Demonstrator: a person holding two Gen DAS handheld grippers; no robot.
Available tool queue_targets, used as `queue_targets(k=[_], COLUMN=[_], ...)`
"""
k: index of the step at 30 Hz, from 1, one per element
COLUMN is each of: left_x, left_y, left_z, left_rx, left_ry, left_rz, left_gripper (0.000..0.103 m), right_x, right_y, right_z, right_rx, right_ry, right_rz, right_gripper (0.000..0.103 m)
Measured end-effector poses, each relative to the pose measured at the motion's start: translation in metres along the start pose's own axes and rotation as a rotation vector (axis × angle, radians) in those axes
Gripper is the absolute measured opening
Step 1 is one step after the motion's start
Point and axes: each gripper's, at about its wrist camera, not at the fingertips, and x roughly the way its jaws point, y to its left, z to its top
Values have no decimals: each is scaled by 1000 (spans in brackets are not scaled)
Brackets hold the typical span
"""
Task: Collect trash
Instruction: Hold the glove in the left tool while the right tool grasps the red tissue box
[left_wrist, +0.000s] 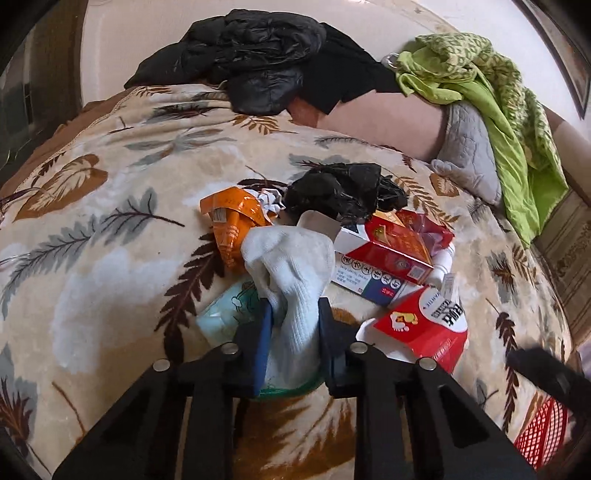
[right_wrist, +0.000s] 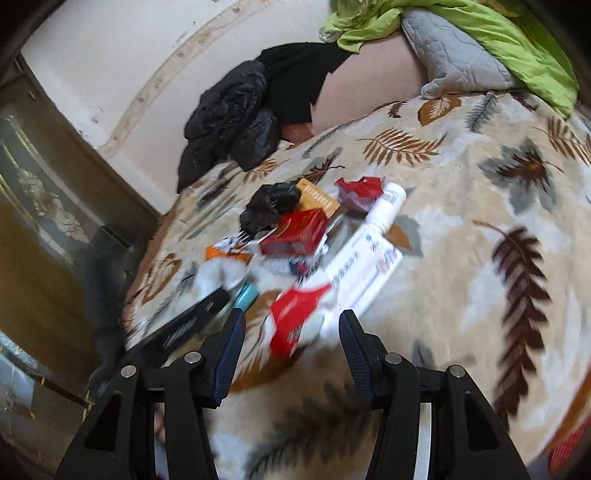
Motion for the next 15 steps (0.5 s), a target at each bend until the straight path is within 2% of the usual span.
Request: queue_targets(k=[5, 7, 8, 10, 11, 15], left_x=[-8, -9, -10, -13, -14, -20], left_y=[7, 10, 11, 11, 11, 7], left_z=[1, 0, 0, 0, -1, -3], left_rx=[16, 17, 16, 15, 16, 17], left_ry=[-19, -21, -23, -31, -36, -55], left_rz=[-28, -36, -41, -49, -52, -57], left_gripper=[20, 20, 20, 20, 20, 20], right_x=[31, 39, 41, 38, 35, 30], right_y=[-1, 3, 6, 11, 13, 14], right_z=[5, 2, 0, -3, -4, -8], right_rx=[2, -11, -28, -53, -65, -70], right_ry=[49, 70, 78, 65, 56, 55], right_rz=[-24, -27, -28, -18, -8, 47], right_gripper=[42, 32, 18, 11, 3, 1])
